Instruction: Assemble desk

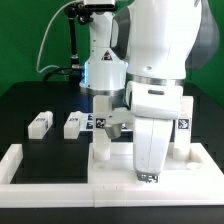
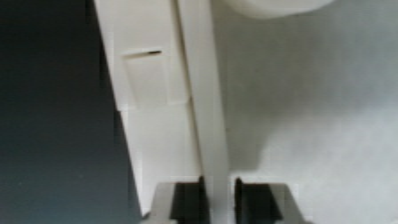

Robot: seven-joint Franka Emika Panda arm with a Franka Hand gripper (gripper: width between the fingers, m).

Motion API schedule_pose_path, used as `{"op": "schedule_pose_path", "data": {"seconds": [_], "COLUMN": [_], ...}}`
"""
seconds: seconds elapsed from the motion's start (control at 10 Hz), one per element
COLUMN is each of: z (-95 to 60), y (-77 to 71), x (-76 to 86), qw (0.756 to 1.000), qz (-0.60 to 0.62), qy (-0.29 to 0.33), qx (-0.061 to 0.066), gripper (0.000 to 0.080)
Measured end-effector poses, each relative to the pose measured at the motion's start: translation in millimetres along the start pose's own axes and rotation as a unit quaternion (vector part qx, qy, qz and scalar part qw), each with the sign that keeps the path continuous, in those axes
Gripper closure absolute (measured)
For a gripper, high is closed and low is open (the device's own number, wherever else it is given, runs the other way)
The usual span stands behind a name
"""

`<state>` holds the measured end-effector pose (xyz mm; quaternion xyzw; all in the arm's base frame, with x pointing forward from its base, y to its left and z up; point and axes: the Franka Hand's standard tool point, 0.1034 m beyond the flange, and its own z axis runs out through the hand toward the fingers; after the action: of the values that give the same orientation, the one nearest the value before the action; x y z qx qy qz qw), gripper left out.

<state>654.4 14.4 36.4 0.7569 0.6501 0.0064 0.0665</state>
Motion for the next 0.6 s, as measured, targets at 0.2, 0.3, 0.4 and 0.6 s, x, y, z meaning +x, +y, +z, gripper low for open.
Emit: {"op": "schedule_pose_path", "data": {"seconds": [0.2,0.3,0.4,0.6], "z": [1.3,1.4,1.5,1.5], "y": [-0.8,-0.8,-0.7,-0.5], "x": [-2.6,-2.7,-3.2,-4.3], "qw": [1.000,1.000,1.000,1.000], "qz": [0.002,0.002,0.002,0.003], "qy": [-0.001,-0.001,-0.001,-0.001], "qx": [0.001,0.001,0.002,0.002], "gripper": [0.0731,0.0523,0.0523,0.0219]}}
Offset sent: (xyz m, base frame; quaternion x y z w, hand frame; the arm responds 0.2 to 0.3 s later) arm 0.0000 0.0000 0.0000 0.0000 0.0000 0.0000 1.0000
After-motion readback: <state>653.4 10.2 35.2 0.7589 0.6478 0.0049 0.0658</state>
